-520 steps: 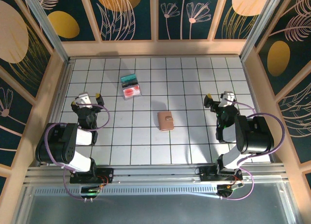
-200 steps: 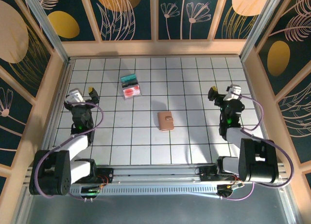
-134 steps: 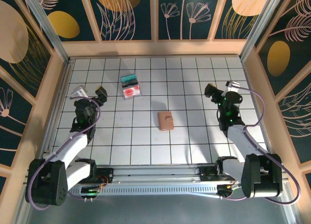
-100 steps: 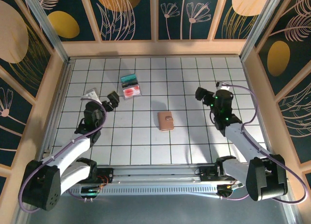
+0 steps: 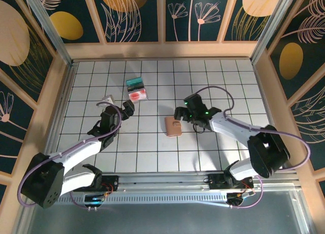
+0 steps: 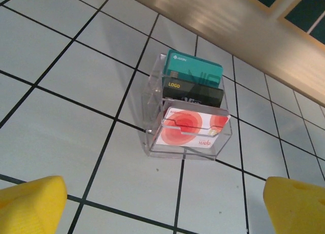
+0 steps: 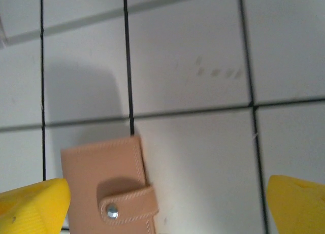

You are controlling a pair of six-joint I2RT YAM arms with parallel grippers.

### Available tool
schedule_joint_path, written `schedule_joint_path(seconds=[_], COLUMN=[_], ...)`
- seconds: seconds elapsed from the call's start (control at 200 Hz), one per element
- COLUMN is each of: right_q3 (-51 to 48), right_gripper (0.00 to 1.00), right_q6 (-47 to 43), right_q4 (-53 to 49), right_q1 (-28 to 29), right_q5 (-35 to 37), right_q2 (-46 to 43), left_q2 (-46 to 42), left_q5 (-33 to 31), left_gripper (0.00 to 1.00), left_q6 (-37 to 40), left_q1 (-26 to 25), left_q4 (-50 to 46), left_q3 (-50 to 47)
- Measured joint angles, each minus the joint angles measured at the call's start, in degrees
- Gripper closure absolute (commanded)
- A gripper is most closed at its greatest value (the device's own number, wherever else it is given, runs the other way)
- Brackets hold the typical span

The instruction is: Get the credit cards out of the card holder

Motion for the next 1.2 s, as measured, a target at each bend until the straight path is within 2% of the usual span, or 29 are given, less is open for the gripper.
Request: schedule_joint_path(seconds=[0.16, 0.335, 0.54, 0.781, 0.881, 1.086, 1.201], right_q3=[2.36, 4.39, 6.93, 12.33, 12.7, 12.7, 12.68], right_gripper=[0.01, 0.01, 0.01, 0.01, 0.01, 0.01, 0.1], right_q6=[4.5, 7.48, 8.5, 8.2, 7.65, 6.75, 5.73], right_q4=[-2.64, -3.15, -5.07, -10.19, -11.89, -12.52, -11.3], right_q1=[6.25, 9.81, 11.58, 14.27, 14.75, 14.73, 14.71], right_q5=[-2.47, -3.76, -2.08, 4.24, 6.75, 7.52, 6.49], right_q2=[4.22, 7.91, 12.28, 17.62, 18.29, 19.19, 20.11], left_q2=[2.58, 3.82, 3.85, 3.87, 4.15, 6.32, 6.8], left_q5=[-1.46, -1.84, -2.14, -3.34, -3.34, -3.1, -3.08], left_gripper=[0.01, 0.01, 0.01, 0.01, 0.01, 0.01, 0.01], left_q6=[-1.88, -3.21, -4.59, -6.16, -6.21, -6.23, -6.6], left_q1=[0.0, 0.0, 0.0, 0.0, 0.0, 0.0, 0.0], left_q4=[-1.9, -3.3, -3.48, -3.56, -3.54, -3.58, -3.8], left_q3=[2.29, 3.93, 3.96, 3.93, 3.93, 3.96, 4.0])
